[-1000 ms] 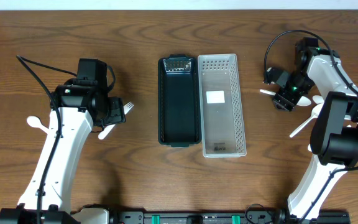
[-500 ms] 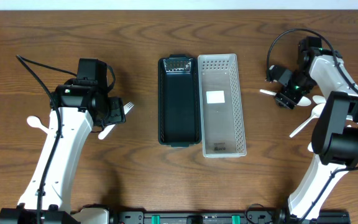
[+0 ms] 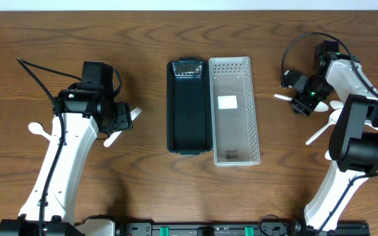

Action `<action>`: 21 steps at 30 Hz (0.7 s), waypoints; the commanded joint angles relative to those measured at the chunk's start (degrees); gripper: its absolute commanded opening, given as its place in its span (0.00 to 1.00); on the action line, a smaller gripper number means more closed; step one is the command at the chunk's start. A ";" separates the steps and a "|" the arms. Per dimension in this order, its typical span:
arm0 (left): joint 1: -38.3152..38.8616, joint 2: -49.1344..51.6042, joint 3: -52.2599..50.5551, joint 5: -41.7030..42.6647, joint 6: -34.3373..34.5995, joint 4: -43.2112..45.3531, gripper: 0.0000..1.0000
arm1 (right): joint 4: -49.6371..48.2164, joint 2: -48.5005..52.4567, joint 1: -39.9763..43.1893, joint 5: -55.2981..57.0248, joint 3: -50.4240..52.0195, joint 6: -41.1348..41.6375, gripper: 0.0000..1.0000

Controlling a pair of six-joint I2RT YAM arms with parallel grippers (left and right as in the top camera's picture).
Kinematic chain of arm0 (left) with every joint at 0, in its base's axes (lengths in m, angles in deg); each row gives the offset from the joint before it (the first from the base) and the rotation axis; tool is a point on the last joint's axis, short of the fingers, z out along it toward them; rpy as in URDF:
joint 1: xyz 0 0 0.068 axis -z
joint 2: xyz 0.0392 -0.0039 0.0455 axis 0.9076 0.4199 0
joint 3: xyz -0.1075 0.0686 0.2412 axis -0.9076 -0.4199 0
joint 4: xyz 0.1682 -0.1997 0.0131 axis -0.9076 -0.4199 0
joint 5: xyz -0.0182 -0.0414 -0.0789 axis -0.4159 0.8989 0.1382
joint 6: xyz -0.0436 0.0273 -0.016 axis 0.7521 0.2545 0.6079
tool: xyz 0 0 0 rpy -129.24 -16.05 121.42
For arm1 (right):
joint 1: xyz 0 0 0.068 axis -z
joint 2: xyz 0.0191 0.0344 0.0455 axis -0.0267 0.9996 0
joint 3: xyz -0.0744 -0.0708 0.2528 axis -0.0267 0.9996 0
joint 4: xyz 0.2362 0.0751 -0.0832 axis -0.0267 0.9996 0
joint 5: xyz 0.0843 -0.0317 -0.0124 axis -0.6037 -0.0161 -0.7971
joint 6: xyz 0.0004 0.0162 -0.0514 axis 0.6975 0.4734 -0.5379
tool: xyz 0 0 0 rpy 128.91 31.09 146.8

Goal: Pack container
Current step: 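Lower the right gripper and grasp a white spoon by its handle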

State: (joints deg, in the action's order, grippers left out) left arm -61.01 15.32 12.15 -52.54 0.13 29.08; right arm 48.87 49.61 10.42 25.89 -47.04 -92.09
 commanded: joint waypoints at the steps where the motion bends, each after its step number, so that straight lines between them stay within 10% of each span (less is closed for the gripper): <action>1: -0.35 -0.09 1.38 -0.68 -0.31 -0.17 0.70 | -0.24 1.05 0.26 -0.83 1.95 -0.31 0.63; 13: -0.35 -0.09 1.38 -0.68 -0.31 -0.17 0.70 | -1.95 1.05 -0.17 -0.83 1.95 3.39 0.01; 21: -0.35 -0.09 1.38 -0.68 -0.31 -0.17 0.70 | -5.60 0.24 -2.69 -0.81 0.98 17.18 0.01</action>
State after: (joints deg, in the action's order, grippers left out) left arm -61.01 15.32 12.15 -52.54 0.13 29.08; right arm 44.00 49.39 9.67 26.00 -46.71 -83.02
